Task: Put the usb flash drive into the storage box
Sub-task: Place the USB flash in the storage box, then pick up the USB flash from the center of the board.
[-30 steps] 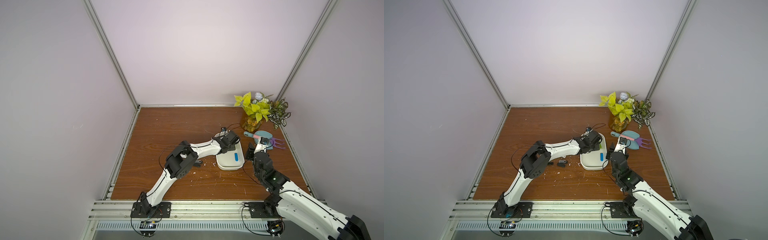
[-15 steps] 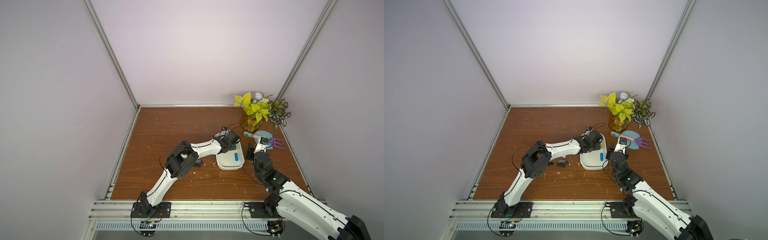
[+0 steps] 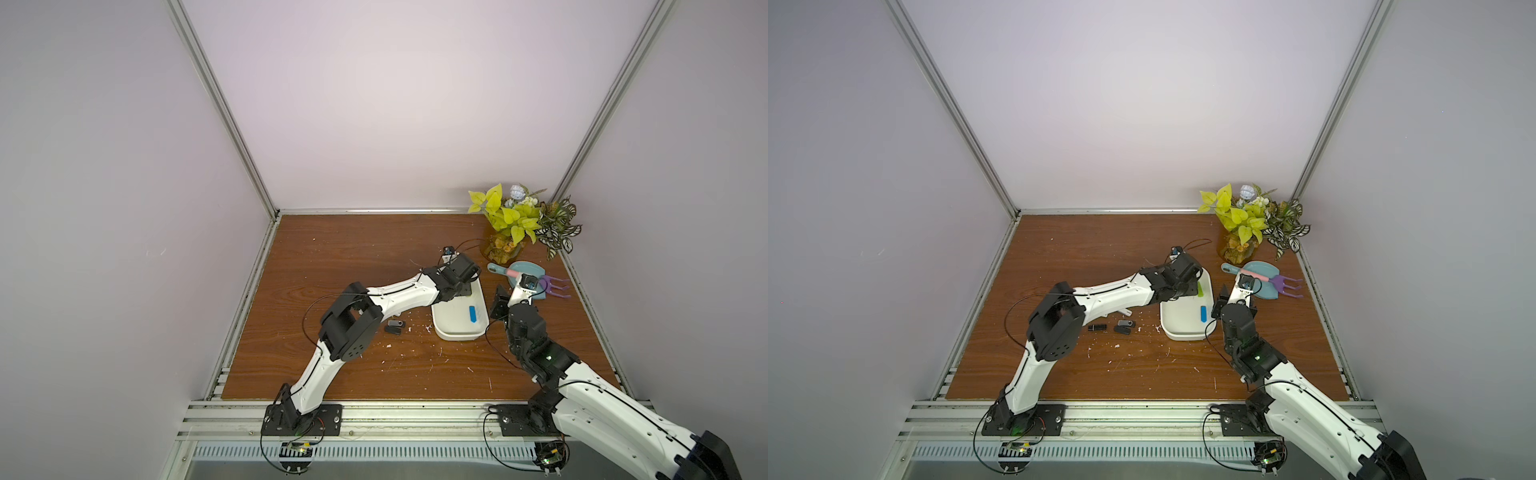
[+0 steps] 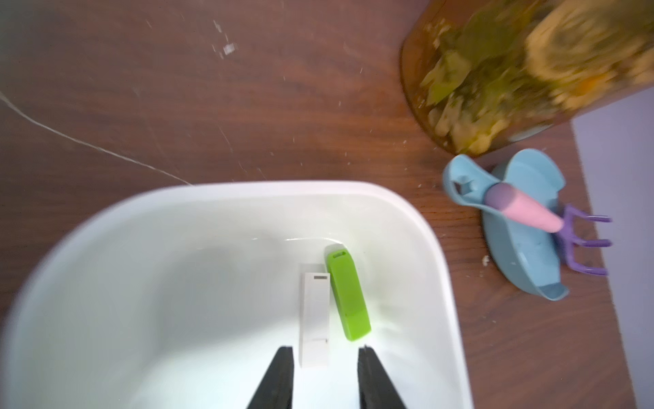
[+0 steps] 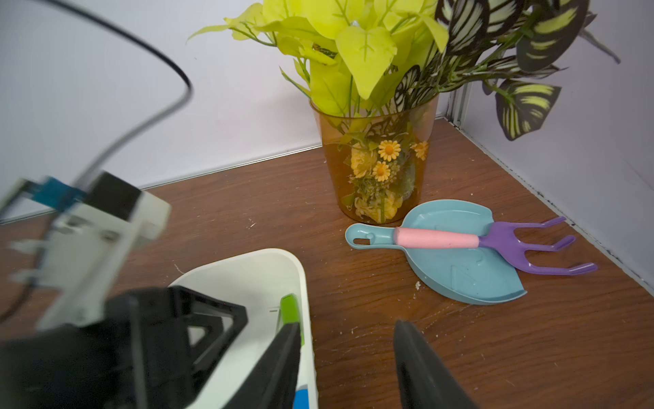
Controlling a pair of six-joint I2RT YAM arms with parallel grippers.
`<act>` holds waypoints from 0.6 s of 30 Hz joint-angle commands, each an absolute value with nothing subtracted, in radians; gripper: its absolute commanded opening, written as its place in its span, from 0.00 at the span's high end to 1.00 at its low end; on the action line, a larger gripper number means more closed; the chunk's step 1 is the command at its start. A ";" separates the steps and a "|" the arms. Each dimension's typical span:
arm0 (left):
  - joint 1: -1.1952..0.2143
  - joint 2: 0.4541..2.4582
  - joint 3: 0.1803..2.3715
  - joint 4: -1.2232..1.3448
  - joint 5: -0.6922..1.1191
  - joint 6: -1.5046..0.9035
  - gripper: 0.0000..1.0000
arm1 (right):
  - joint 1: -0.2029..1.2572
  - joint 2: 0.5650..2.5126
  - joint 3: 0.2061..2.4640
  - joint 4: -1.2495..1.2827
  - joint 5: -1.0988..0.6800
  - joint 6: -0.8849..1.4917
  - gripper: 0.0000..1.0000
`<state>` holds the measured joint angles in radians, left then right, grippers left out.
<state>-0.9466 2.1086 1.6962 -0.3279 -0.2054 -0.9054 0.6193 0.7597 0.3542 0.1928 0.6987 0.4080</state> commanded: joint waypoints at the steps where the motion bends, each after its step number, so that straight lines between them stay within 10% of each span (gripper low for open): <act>1: -0.926 1.898 1.621 -0.409 -0.304 -0.835 0.69 | 0.615 0.744 0.345 0.260 0.643 0.397 0.51; 9: -0.756 1.328 1.149 -0.490 -0.317 -0.725 0.67 | 0.636 0.985 0.477 0.354 0.080 0.307 0.48; 18: -0.476 0.858 0.904 -0.694 -0.334 -0.607 0.44 | 0.887 1.522 0.918 0.133 -0.028 0.173 0.41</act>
